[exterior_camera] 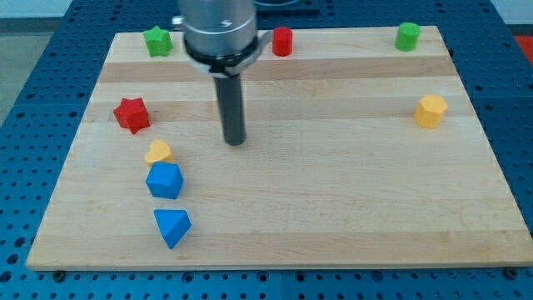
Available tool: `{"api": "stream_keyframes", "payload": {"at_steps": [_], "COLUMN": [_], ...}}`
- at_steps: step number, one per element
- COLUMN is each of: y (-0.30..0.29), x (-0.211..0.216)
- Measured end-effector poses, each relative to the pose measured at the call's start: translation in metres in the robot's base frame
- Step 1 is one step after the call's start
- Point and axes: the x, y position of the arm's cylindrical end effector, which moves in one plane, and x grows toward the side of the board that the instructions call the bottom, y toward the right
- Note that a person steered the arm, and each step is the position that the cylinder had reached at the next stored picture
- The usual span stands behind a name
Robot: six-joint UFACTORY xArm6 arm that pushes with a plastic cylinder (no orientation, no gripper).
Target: Push the yellow heart left to the blue triangle
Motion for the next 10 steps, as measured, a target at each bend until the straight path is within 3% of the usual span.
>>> {"api": "stream_keyframes", "payload": {"at_steps": [3,7,10], "y": [-0.092,-0.124,-0.125], "x": [0.01,0.068,0.086]}}
